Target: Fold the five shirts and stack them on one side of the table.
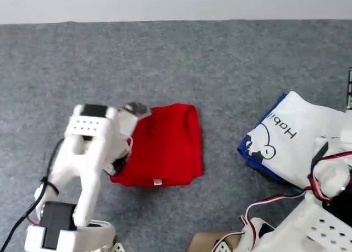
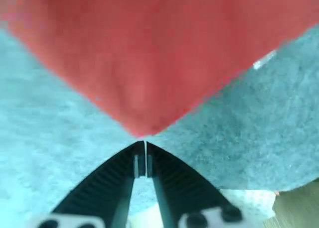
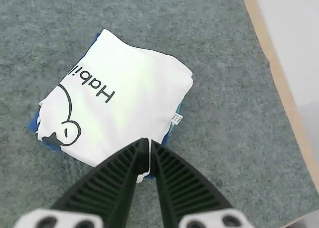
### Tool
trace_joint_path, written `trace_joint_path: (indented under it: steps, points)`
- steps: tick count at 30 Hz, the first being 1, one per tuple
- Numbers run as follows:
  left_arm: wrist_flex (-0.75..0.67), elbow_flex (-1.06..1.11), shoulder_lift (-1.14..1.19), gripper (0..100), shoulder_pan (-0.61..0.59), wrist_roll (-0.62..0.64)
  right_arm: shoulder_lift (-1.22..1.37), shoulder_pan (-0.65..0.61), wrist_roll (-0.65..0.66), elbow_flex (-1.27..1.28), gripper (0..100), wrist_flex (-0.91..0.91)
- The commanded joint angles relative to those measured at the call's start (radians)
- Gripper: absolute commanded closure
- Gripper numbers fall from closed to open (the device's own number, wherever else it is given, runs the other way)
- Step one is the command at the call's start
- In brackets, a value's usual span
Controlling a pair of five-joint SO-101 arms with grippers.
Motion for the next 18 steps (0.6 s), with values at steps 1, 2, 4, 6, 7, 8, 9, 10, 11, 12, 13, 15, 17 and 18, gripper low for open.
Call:
trace_joint_path:
  steps: [1, 2, 4, 6, 7, 8, 9, 10, 11, 12, 13, 15, 17, 18]
  points:
    - [0.02, -0.088, -0.074, 99, -0.009, -0.006, -0.012, -0.008, 0.002, -0.005, 99.0, 0.039]
    - [0.015, -0.088, -0.068, 99, 0.002, -0.006, -0.012, -0.008, 0.002, -0.005, 99.0, 0.039]
    - [-0.009, -0.058, -0.037, 99, 0.023, -0.006, -0.012, -0.008, 0.002, -0.005, 99.0, 0.039]
    - [-0.061, -0.012, 0.017, 99, 0.038, -0.006, -0.012, -0.008, 0.002, -0.005, 99.0, 0.039]
    - [-0.094, 0.013, 0.052, 99, 0.043, -0.006, -0.012, -0.008, 0.002, -0.005, 99.0, 0.039]
    - [-0.123, 0.033, 0.089, 99, 0.044, -0.008, -0.012, -0.008, 0.002, -0.005, 99.0, 0.039]
    - [-0.146, 0.047, 0.126, 99, 0.044, -0.009, -0.012, -0.008, 0.002, -0.005, 99.0, 0.039]
    - [-0.161, 0.056, 0.164, 99, 0.044, -0.011, -0.012, -0.008, 0.002, -0.005, 99.0, 0.039]
    - [-0.164, 0.059, 0.199, 99, 0.044, -0.026, -0.012, -0.008, 0.002, -0.005, 99.0, 0.039]
    - [-0.163, 0.061, 0.226, 99, 0.041, -0.051, -0.012, -0.008, 0.002, -0.005, 99.0, 0.039]
    - [-0.16, 0.064, 0.255, 99, 0.04, -0.072, -0.012, -0.008, 0.002, -0.005, 99.0, 0.039]
    - [-0.13, 0.061, 0.304, 99, 0.037, -0.098, -0.012, -0.008, 0.002, -0.005, 99.0, 0.039]
    - [-0.11, 0.059, 0.327, 99, 0.037, -0.104, -0.012, -0.008, 0.002, -0.005, 99.0, 0.039]
    - [-0.103, 0.058, 0.327, 99, 0.037, -0.107, -0.012, -0.008, 0.002, -0.005, 99.0, 0.039]
